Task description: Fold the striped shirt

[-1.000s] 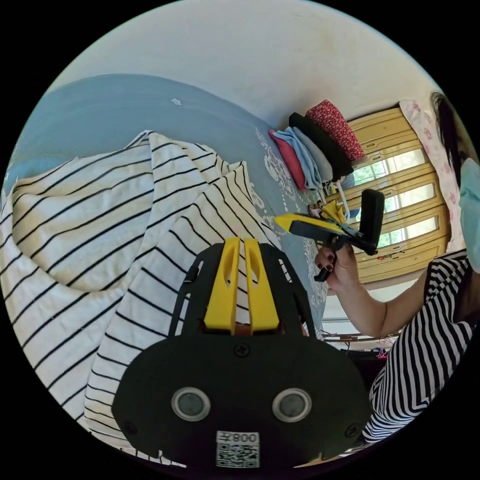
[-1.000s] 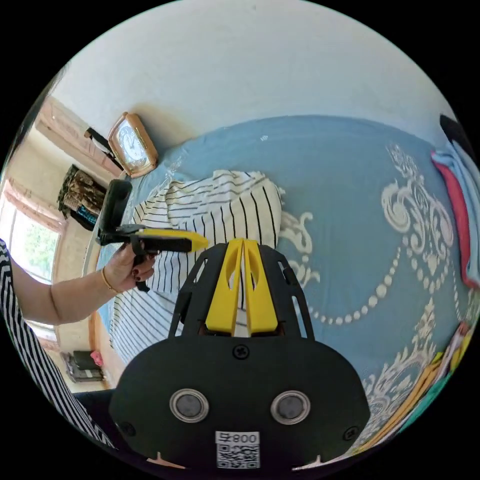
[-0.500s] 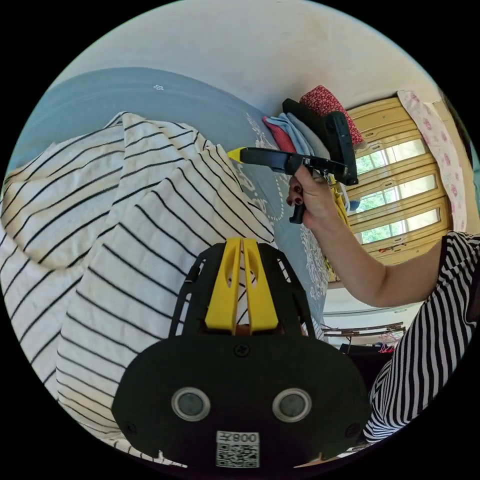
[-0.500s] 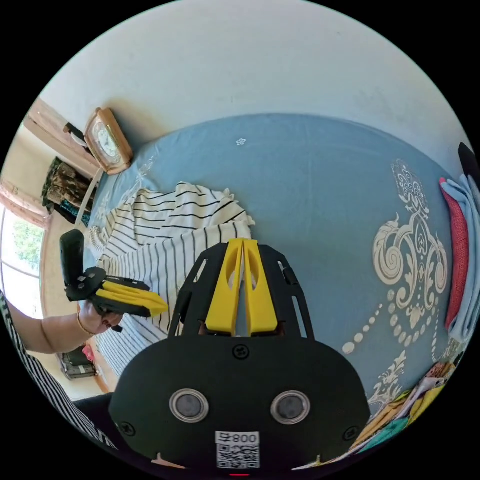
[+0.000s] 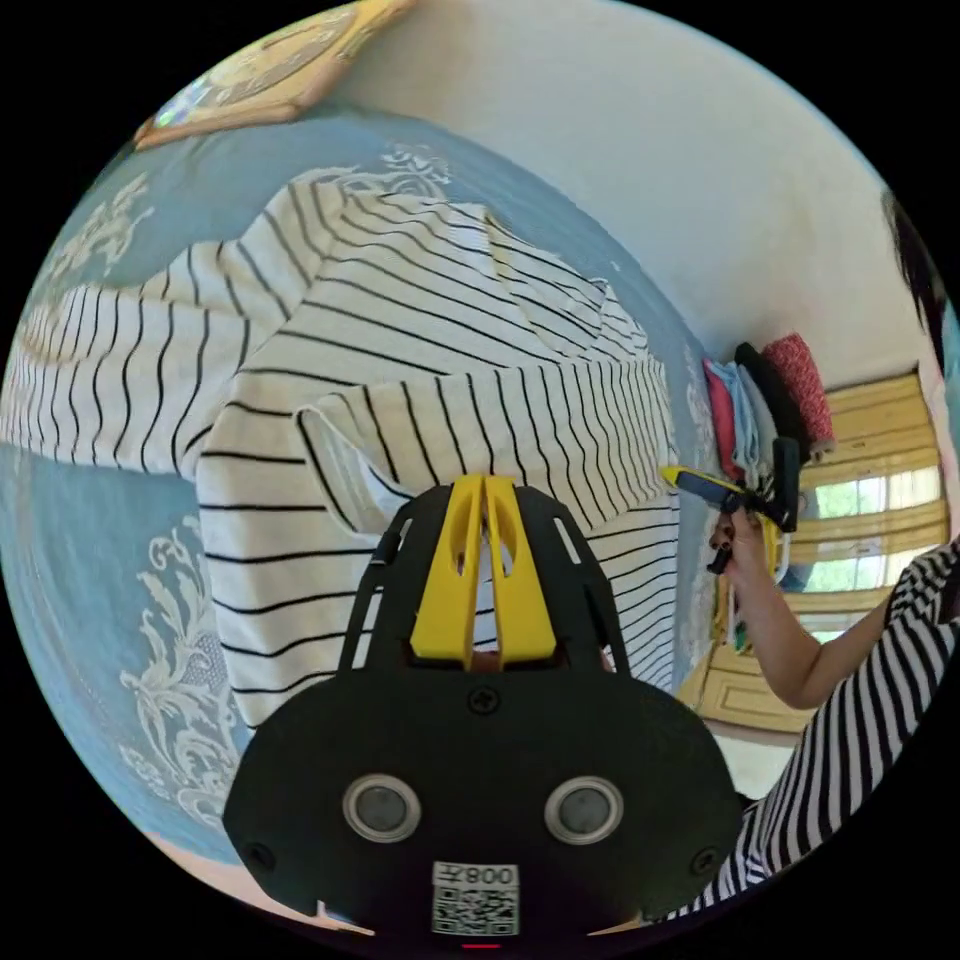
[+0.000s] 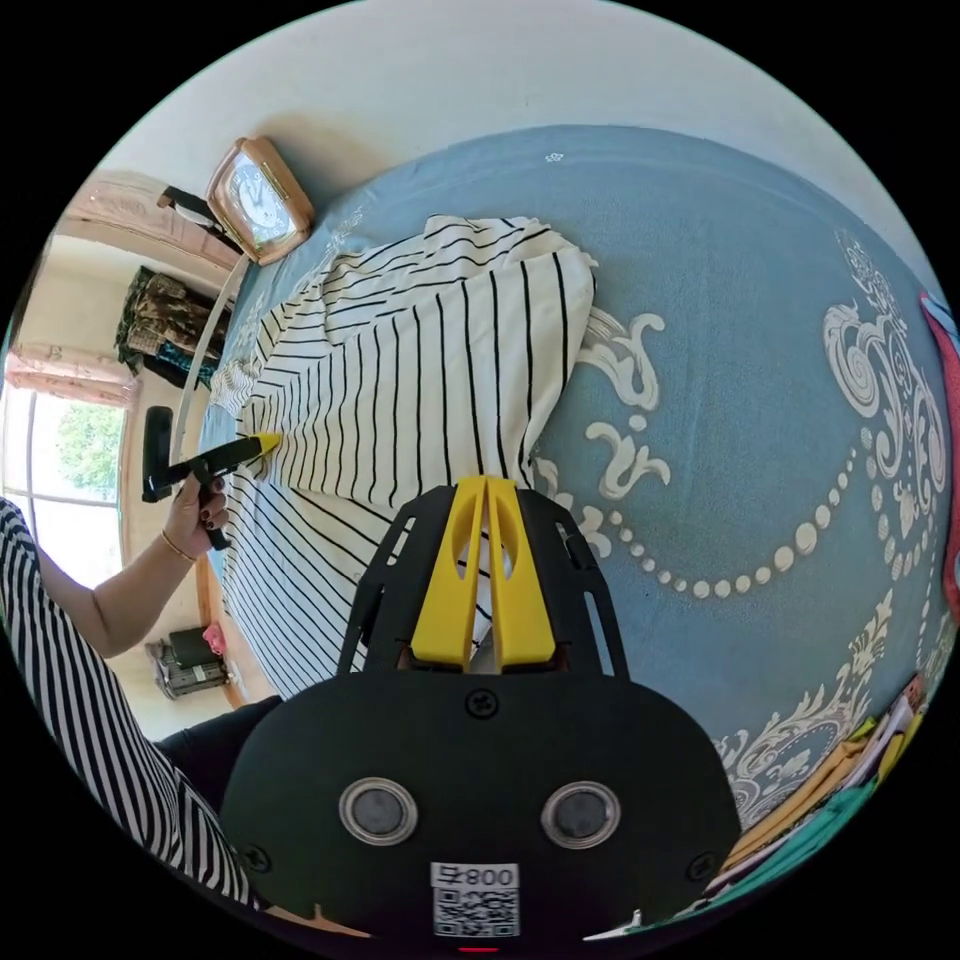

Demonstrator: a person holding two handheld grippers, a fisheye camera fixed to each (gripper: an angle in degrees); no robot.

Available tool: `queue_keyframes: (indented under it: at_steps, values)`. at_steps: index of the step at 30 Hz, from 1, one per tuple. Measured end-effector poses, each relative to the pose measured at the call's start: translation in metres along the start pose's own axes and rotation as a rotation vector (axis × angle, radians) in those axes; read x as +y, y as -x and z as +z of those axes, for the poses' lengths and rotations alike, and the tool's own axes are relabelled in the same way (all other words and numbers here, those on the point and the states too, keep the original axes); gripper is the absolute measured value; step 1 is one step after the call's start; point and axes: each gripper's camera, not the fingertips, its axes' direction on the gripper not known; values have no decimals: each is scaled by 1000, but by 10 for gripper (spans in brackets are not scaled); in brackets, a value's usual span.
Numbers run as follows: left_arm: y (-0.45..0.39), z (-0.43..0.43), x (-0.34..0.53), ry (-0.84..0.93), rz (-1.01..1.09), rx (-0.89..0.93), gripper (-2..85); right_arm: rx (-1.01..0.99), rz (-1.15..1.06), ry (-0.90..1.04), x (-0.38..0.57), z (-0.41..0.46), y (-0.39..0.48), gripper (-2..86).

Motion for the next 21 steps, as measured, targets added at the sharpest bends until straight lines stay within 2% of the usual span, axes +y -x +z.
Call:
queue_keyframes:
  at_steps: [2,7,10,15,21]
  values:
    - [35,-9,18,-21,-70,51,1,9,-2,23,-9,12,6,0]
    - [91,-40,63,-50,-112,-53,2,21,10,62,-26,37,20,0]
    - [119,-53,89,-74,-131,-2,3,72,22,80,-38,50,35,0]
    - [156,-69,123,-93,-116,-53,9,142,-150,19,-64,68,107,1]
    - [273,-145,174,-474,-415,37,44,-181,-462,85,-107,147,222,2]
